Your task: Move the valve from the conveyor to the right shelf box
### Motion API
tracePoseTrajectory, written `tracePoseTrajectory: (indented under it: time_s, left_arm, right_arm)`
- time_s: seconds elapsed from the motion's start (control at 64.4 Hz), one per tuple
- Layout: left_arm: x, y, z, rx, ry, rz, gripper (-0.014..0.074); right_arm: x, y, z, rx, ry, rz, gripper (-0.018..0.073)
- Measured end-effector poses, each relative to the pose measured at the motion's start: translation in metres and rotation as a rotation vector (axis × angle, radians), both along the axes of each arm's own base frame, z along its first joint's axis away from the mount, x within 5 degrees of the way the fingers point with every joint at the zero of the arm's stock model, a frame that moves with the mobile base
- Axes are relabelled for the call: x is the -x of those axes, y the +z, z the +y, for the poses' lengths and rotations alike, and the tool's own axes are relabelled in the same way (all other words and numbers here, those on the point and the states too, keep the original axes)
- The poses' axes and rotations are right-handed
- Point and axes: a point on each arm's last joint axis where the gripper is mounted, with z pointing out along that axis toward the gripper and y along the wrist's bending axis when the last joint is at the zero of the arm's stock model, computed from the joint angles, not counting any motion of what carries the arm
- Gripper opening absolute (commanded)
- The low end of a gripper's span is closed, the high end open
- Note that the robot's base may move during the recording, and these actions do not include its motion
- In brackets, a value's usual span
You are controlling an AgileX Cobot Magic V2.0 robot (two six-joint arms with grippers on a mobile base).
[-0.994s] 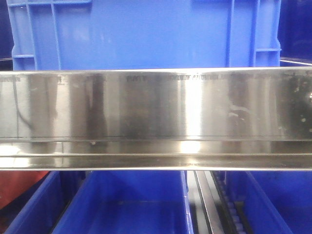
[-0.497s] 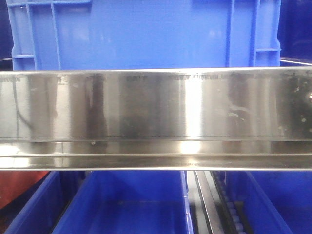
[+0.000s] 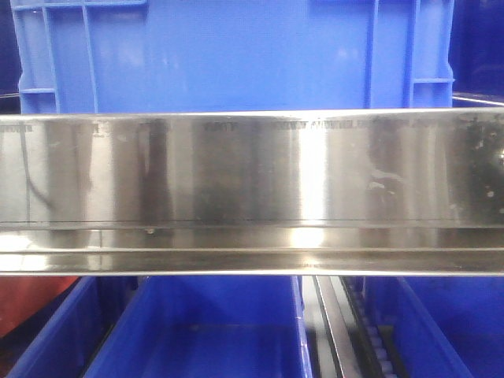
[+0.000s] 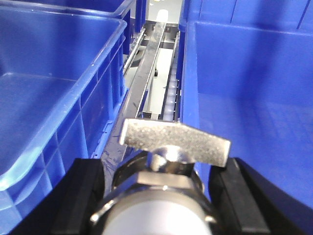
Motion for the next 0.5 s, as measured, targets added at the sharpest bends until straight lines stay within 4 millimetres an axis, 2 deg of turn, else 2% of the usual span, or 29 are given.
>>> tracePoseTrajectory:
  time_s: [0.124, 0.264, 0.435, 0.497]
  left_arm:
    - [-0.001, 0.003, 0.000, 0.006, -0.001, -0.030, -0.0111]
    - [-0.011, 0.017, -0.009, 0.008, -0.062, -0.058, -0.0111]
    - [-0.037, 0.049, -0.043, 0.023, -0.239, -0.119, -0.0111]
    - [-0.053, 0.056, -0.059, 0.028, -0.304, -0.124, -0.0111]
  right_arm:
    - [0.000, 0.000, 0.000, -0.001, 0.001, 0.004, -0.0154]
    - [-0.004, 0.016, 0.008, 0.000, 0.048, -0.019, -0.0154]
    - [-0.018, 0.052, 0.032, -0.015, 0.175, -0.089, -0.0154]
    - [-0.027, 0.062, 0.044, -0.020, 0.223, -0.104, -0.0154]
